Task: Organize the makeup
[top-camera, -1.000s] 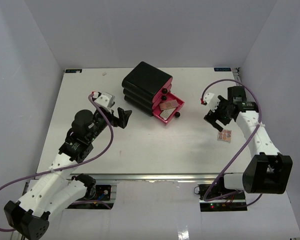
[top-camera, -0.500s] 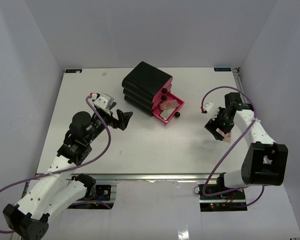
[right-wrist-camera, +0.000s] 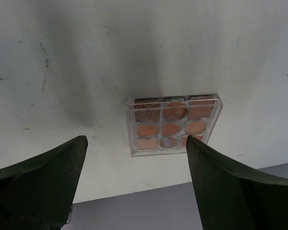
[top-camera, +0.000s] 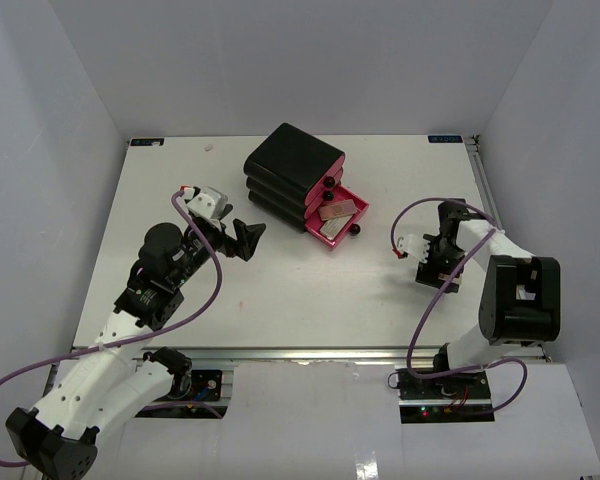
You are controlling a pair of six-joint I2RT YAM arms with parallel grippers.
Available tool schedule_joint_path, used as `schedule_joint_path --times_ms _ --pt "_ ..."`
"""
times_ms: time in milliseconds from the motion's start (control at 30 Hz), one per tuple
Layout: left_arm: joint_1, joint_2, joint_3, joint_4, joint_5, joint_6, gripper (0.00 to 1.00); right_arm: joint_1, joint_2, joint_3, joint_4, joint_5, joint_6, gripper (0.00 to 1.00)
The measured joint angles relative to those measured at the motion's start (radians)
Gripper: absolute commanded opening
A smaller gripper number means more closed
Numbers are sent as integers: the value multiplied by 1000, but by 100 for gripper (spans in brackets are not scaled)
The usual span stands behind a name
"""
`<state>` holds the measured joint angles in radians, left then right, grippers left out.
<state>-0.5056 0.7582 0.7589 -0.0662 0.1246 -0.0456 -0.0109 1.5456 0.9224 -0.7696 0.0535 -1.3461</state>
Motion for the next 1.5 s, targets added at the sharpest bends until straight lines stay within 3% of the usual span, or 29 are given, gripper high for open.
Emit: schedule_joint_path --times_ms 633,1500 --pt "0 7 0 0 -2 1 98 -2 104 58 122 95 46 90" --pt "0 14 -1 0 -5 3 98 -80 221 192 68 -42 140 92"
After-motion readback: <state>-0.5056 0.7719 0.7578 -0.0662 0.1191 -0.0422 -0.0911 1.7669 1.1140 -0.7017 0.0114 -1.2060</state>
